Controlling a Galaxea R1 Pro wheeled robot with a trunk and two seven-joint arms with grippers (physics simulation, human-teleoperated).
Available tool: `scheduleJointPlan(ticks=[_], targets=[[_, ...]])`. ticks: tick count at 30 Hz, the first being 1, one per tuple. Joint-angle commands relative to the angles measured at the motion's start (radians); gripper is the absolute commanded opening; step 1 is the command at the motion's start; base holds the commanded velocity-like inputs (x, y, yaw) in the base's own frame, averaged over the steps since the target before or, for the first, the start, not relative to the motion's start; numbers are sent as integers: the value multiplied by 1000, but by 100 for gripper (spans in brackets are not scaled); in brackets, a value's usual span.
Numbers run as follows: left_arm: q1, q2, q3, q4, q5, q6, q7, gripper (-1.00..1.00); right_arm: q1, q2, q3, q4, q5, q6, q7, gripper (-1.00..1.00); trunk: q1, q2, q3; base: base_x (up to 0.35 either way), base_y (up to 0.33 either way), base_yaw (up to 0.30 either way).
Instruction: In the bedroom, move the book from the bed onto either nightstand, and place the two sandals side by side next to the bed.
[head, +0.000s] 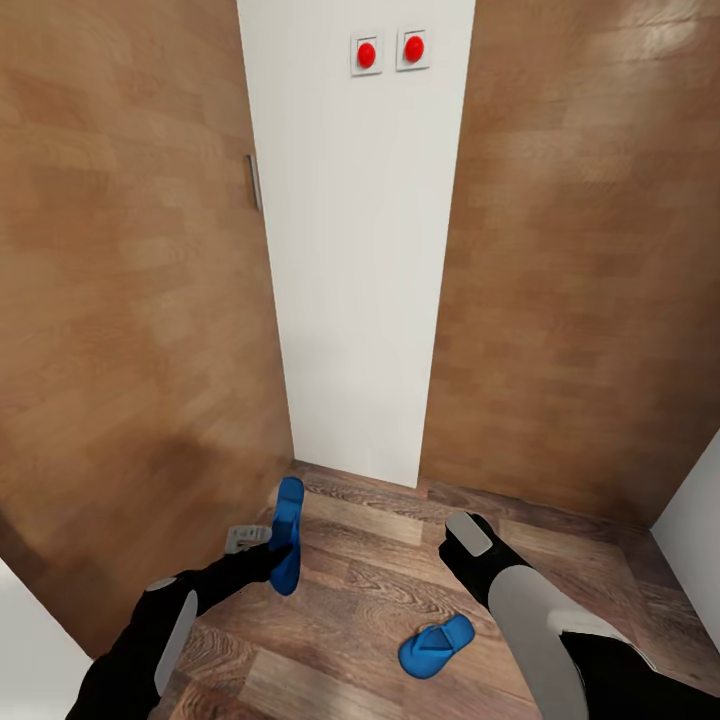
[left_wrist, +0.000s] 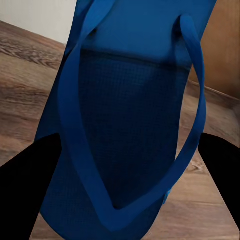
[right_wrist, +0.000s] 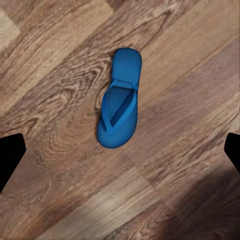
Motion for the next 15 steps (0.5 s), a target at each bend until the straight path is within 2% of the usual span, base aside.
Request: scheduleJointPlan(ticks=[1,9,15], targets=[[0,0,1,0,8,9,-2,-100,0,0,-4,-2,2,8,-5,100,0,0,-1,218,0,0],[0,0,1,0,9,9,-2,-100,0,0,-4,-3,2,8,-5,100,0,0,-1,292,0,0],[0,-1,1,0,9,9,-2,-100,0,0,-4,-2,2,8,-5,100,0,0,-1,70,0,0]])
